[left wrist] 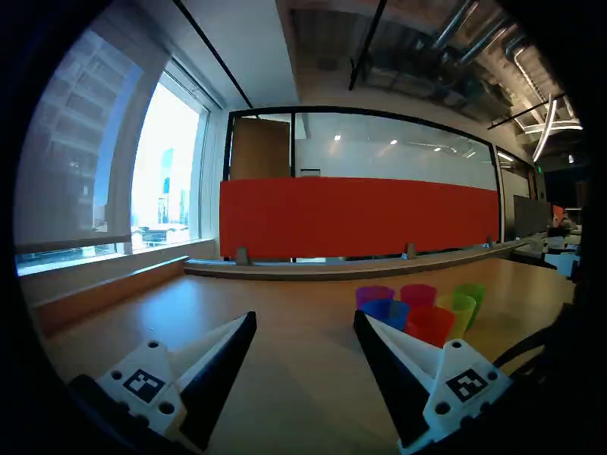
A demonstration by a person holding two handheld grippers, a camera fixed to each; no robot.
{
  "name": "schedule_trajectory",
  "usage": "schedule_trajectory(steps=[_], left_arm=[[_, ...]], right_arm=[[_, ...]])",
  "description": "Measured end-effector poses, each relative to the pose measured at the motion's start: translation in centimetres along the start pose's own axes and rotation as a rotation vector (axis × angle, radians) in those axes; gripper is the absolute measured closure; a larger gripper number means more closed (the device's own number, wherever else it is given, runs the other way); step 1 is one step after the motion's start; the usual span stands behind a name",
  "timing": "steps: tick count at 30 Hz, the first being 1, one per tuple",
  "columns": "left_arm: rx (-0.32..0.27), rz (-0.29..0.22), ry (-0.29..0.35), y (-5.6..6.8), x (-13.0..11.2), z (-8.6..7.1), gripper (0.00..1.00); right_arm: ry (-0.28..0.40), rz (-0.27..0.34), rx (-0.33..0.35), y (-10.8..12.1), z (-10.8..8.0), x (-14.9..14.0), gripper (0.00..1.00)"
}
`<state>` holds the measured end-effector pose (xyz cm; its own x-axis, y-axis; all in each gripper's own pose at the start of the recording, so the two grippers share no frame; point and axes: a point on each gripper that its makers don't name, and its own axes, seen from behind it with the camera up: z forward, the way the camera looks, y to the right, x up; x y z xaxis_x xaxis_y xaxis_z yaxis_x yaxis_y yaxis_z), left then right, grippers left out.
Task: Pour water
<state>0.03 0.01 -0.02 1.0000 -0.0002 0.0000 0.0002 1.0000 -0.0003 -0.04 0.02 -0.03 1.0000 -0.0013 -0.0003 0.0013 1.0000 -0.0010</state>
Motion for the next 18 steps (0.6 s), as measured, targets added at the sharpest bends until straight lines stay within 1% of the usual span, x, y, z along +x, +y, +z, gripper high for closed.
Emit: schedule_trajectory(steps=[8,14,18], left_arm=[[-0.006,-0.01,0.008,0.2,0.5,-0.1,0.05],[-0.017,-0.014,0.017,0.4,2.6,0.0,0.05],[-0.04,-0.019,0.0,0.7,3.6,0.2,0.05]], right_arm=[[-0.008,-0.005,0.008,0.0,0.4,0.0,0.0],[0.002,-0.001,0.028,-0.5,0.5,2.0,0.0],[0.001,-0.008,0.038,-0.6,0.6,3.4,0.0]])
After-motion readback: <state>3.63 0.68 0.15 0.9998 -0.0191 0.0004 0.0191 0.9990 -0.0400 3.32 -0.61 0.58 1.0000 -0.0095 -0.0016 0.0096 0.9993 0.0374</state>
